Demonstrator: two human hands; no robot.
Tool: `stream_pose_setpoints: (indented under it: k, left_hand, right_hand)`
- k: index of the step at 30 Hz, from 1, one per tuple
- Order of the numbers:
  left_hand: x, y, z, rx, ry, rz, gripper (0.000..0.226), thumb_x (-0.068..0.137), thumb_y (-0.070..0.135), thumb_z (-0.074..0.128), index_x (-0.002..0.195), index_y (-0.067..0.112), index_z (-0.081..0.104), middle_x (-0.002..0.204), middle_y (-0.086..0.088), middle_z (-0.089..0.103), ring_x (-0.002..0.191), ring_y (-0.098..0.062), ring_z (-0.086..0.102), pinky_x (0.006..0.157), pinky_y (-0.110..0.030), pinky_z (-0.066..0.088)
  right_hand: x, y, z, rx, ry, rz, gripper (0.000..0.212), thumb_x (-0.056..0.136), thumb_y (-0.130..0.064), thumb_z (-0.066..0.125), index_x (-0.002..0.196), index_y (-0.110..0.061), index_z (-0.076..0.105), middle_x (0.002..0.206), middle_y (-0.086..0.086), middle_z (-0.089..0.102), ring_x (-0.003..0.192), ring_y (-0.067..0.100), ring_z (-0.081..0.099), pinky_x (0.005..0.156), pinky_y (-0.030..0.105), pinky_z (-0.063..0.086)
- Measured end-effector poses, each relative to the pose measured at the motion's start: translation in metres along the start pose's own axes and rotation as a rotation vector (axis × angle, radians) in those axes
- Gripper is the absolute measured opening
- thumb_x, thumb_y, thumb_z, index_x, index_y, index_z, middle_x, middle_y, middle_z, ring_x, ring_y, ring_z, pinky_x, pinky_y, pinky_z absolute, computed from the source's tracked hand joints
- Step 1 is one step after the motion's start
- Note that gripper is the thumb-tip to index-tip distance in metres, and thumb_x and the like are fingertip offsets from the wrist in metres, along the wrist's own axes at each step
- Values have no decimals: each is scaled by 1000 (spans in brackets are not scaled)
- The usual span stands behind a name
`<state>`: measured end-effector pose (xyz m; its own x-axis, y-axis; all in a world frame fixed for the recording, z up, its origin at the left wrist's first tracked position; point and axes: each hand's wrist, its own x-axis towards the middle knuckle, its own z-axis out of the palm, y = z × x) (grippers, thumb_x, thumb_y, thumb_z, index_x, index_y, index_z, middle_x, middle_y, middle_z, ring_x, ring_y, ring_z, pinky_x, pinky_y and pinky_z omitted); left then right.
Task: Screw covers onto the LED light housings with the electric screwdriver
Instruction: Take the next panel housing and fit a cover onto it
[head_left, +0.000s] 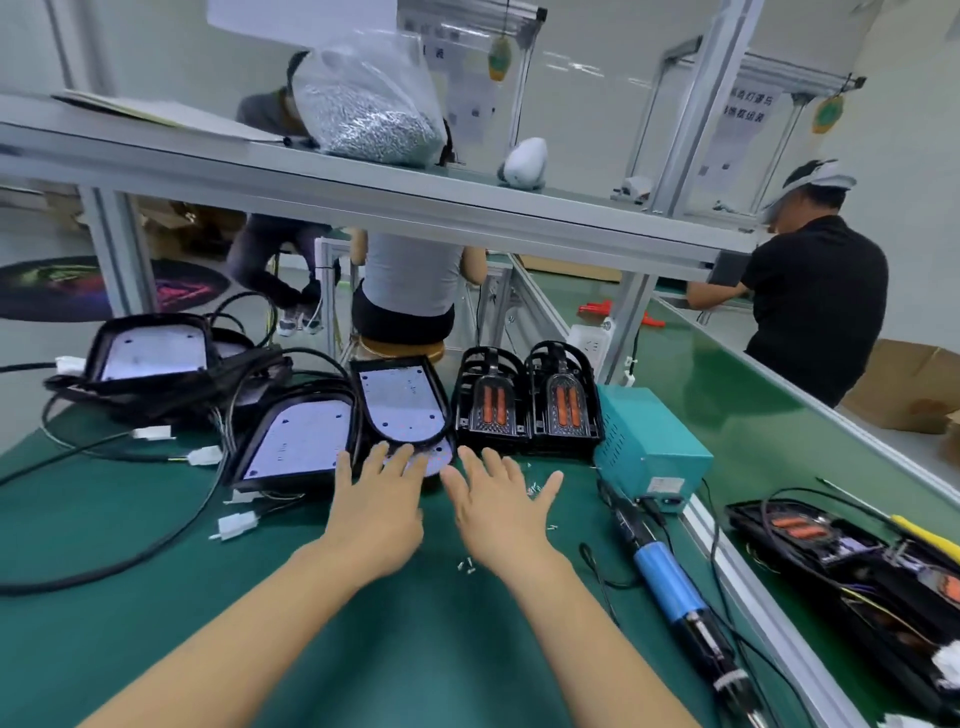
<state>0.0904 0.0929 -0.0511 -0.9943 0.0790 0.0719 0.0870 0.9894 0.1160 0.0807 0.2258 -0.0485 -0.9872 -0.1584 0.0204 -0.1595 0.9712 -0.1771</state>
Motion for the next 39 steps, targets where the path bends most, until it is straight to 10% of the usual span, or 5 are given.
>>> stream_pose_setpoints:
  k: [12,23,29,35,39]
  left_hand:
    - [2,-79,13,-316,513,26,42,80,2,62,120,15,64,130,1,57,126,-21,47,108,-36,24]
    - [-2,-109,17,-201,389,63,39,87,18,60,126,24,59,130,11,55,122,-13,48,100,-26,35]
    - [-7,-110,6,-46,466,109,18,69,18,82,78,15,66,74,5,66,67,-15,64,47,-24,45]
    - [-14,-106,3,12,688,195,36,41,8,93,60,13,62,53,4,56,43,-17,54,33,-18,31]
    - [-19,-101,7,-11,815,292,29,53,-2,81,79,7,73,78,0,71,65,-17,68,48,-24,52]
  right_hand:
    - [11,-22,24,30,-7,-25,48,106,-39,19,153,-30,19,160,-4,17,150,22,8,108,70,-9]
    - [23,-53,31,69,4,-84,51,104,-50,17,153,-35,20,161,-6,17,150,18,7,110,66,-14]
    - [29,-66,30,125,63,-99,49,105,-46,21,151,-30,28,158,-9,24,148,14,13,114,59,-11]
    - [30,-75,28,659,145,-149,26,103,-34,44,114,-14,57,113,-3,61,106,18,50,90,27,37]
    - [31,-84,15,1149,-85,40,47,99,-43,50,137,-15,49,136,-2,56,120,12,52,100,27,40]
